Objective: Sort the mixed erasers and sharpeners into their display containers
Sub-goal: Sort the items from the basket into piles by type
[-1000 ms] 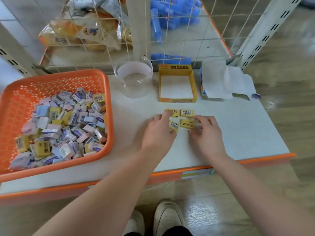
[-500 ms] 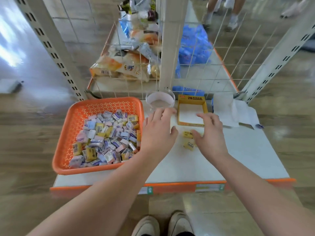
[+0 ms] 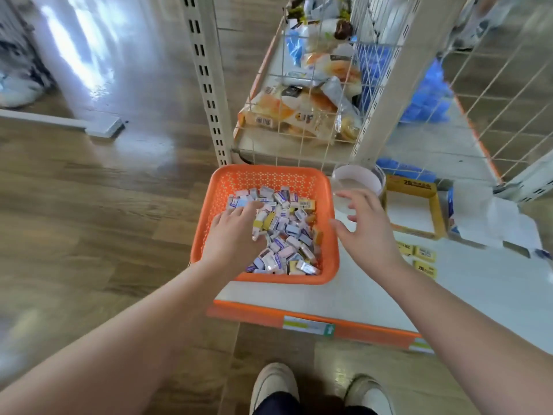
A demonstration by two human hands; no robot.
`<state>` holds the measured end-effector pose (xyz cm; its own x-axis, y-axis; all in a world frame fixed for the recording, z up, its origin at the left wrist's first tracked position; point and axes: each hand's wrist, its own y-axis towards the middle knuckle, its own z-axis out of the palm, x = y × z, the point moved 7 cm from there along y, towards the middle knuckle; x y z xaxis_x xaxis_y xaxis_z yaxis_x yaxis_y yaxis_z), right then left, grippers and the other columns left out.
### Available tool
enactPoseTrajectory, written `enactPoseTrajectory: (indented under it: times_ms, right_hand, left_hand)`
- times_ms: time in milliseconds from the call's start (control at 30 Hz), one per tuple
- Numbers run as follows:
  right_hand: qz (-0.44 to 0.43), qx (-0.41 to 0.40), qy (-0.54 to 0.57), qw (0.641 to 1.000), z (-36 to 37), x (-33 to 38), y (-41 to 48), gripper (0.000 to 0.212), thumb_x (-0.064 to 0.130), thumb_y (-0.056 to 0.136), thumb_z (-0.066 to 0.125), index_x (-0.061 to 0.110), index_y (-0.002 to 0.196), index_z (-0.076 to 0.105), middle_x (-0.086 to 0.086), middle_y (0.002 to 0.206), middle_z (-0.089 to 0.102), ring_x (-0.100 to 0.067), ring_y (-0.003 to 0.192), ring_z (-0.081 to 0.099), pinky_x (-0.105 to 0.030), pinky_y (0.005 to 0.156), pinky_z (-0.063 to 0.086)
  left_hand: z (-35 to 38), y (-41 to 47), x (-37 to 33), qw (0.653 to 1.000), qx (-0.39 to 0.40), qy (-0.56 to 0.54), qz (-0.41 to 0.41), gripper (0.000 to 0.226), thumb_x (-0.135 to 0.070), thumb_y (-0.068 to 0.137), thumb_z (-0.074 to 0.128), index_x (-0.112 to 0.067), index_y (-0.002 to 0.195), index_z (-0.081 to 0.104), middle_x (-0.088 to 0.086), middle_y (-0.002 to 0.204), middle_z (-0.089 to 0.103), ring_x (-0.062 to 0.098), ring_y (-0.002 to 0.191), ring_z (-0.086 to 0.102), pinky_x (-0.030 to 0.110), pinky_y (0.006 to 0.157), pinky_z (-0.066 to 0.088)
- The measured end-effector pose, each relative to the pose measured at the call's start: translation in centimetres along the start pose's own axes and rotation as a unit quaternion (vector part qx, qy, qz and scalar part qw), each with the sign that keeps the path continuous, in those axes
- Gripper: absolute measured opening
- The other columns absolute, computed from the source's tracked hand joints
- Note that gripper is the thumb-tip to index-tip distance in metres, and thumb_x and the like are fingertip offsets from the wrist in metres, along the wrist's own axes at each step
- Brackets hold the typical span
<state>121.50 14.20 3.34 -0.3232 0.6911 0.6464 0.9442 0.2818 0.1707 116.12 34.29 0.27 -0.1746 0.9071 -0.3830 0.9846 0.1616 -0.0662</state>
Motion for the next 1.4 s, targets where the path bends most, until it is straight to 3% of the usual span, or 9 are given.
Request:
enactPoseTrajectory:
  times_ms: [167,267,367,600,667,767,900,1267,1400]
  right_hand:
    - [-0.006,0.111,-0.011,0.994,4.6,1.2,0.1,0.044,0.015,0.085,0.065,0.021,0.127,0.052,0.001,0.124,0.050,-0.009,0.100,0.053,-0.020,0.091,0.040]
    - [-0.017,0.176,-0.055,0.983,7.3,1.3,0.0,0.044,0.021,0.087,0.064,0.023,0.128,0.051,0.002,0.130,0.050,-0.014,0.113,0.051,-0.019,0.090,0.034]
    - [-0.011,0.264,-0.061,0.963,10.1,1.4,-0.7,0.045,0.018,0.087,0.064,0.024,0.130,0.050,0.005,0.130,0.049,0.000,0.096,0.055,-0.004,0.078,0.035]
    - [-0.026,0.344,-0.090,0.934,12.7,1.3,-0.9,0.051,0.032,0.083,0.068,0.026,0.130,0.052,0.009,0.130,0.048,-0.011,0.113,0.052,-0.025,0.099,0.032]
    - [-0.014,0.340,-0.086,0.936,13.0,0.9,-0.8,0.055,0.033,0.083,0.068,0.024,0.134,0.049,0.006,0.127,0.046,-0.013,0.112,0.051,-0.027,0.099,0.039]
    - [-0.003,0.289,-0.095,0.953,13.1,0.1,-0.2,0.049,0.033,0.091,0.057,0.020,0.137,0.045,0.003,0.130,0.043,-0.016,0.117,0.046,-0.022,0.098,0.032]
    - [0.011,0.253,-0.162,0.954,13.6,-0.9,0.9,0.043,0.036,0.098,0.042,0.018,0.137,0.046,-0.003,0.138,0.043,-0.026,0.123,0.039,-0.031,0.103,0.025]
    - [0.038,0.227,-0.182,0.956,13.8,-1.5,1.2,0.044,0.038,0.089,0.057,0.014,0.125,0.057,-0.005,0.129,0.046,-0.028,0.113,0.046,-0.037,0.095,0.043]
    - [0.054,0.213,-0.160,0.962,13.6,-1.7,1.4,0.036,0.027,0.087,0.056,0.013,0.119,0.055,-0.005,0.126,0.048,-0.025,0.111,0.047,-0.033,0.089,0.042]
  left_hand:
    - [0.6,0.2,3.7,0.994,0.060,0.088,0.028,0.053,-0.030,0.085,0.059,-0.028,0.135,0.040,-0.004,0.140,0.047,0.019,0.129,0.043,0.034,0.115,0.016]
    - [1.9,0.0,4.2,0.991,0.092,0.092,0.042,0.050,-0.031,0.085,0.061,-0.028,0.132,0.044,-0.002,0.139,0.048,0.022,0.126,0.046,0.034,0.109,0.026]
    - [3.3,0.0,4.3,0.992,0.119,0.040,0.032,0.045,-0.030,0.085,0.062,-0.031,0.128,0.047,-0.005,0.131,0.054,0.021,0.114,0.054,0.036,0.091,0.046]
    - [4.8,1.8,3.7,0.993,0.115,0.032,0.014,0.054,-0.038,0.087,0.062,-0.029,0.136,0.042,0.000,0.134,0.045,0.024,0.124,0.042,0.039,0.094,0.043]
    - [5.6,2.2,3.2,0.994,0.106,0.040,0.003,0.057,-0.042,0.087,0.061,-0.030,0.138,0.038,0.004,0.132,0.043,0.028,0.126,0.037,0.042,0.097,0.039]
    - [6.6,2.8,3.0,0.993,0.104,0.047,-0.008,0.056,-0.042,0.087,0.061,-0.031,0.137,0.039,0.006,0.130,0.039,0.027,0.126,0.032,0.042,0.094,0.039]
    - [6.9,3.4,3.1,0.995,0.094,0.031,-0.023,0.045,-0.044,0.089,0.058,-0.032,0.131,0.049,0.004,0.126,0.040,0.025,0.126,0.030,0.040,0.091,0.040]
    - [6.6,3.6,3.1,0.996,0.066,0.052,-0.041,0.046,-0.049,0.086,0.057,-0.029,0.127,0.057,0.004,0.124,0.043,0.026,0.123,0.035,0.037,0.086,0.043]
    - [6.1,3.8,3.1,0.999,0.013,0.003,-0.039,0.030,-0.042,0.091,0.050,-0.026,0.104,0.071,0.003,0.110,0.049,0.025,0.111,0.045,0.029,0.068,0.041]
